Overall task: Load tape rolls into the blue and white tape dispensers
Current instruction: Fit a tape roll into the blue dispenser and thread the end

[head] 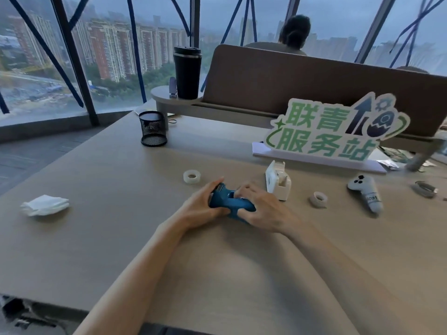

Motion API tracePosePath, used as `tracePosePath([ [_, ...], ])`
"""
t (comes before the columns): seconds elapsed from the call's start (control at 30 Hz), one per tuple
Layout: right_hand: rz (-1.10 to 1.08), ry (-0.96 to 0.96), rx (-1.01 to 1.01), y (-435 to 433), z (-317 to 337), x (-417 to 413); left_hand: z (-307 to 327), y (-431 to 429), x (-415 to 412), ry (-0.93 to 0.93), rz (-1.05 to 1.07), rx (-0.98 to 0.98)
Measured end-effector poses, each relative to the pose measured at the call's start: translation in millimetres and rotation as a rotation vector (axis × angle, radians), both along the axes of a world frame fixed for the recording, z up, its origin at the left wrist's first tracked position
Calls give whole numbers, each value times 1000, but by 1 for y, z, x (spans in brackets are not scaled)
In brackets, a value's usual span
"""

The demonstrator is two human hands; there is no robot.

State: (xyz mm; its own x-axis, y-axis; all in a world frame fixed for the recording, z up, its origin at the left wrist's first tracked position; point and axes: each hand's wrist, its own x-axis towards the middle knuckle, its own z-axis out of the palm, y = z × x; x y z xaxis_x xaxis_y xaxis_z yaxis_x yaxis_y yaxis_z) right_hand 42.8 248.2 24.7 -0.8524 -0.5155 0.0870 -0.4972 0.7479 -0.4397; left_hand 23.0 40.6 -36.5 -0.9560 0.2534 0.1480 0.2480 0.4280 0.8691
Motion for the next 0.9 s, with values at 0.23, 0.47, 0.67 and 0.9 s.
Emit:
tracePosePath([
  [0.23,-69,116,-54,5,18,1,2,4,1,54,40,23],
  [0.47,-71,232,-125,6,34,-2,0,4,0,69,81,-52],
  [0.67,-360,168,-779,11,8,12,8,18,-12,82,194,-134],
  [0.9,-508,-143,-1015,10,-31,28,13,22,4,464,265,-297],
])
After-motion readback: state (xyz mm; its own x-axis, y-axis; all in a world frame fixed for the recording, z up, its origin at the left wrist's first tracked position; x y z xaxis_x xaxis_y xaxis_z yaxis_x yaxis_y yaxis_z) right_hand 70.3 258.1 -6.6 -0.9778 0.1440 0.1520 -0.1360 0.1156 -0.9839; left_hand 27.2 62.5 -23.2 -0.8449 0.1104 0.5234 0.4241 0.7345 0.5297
